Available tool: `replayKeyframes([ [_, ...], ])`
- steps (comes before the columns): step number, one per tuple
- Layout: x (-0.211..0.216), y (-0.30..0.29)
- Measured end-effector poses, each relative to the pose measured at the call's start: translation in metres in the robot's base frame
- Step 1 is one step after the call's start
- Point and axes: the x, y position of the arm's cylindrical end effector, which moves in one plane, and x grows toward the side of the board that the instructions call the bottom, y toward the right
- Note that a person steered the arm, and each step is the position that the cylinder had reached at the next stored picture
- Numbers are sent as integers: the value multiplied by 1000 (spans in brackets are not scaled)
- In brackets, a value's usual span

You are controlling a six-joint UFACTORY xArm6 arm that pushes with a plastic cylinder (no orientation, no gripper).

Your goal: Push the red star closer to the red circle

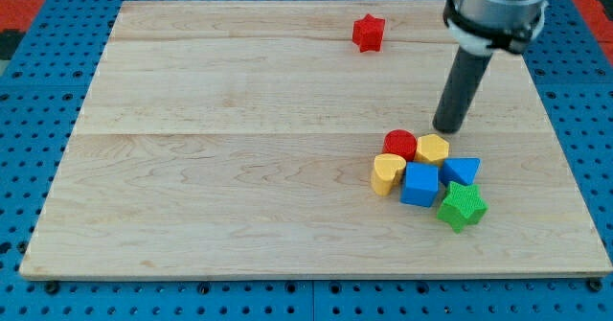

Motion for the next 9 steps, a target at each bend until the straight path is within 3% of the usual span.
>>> replayKeyframes([
  [1, -81, 45],
  [3, -128, 56],
  [4, -176, -17],
  [5, -171, -87],
  [6, -93, -112],
  [7, -94, -115],
  [8, -103, -154],
  [9, -58, -120],
])
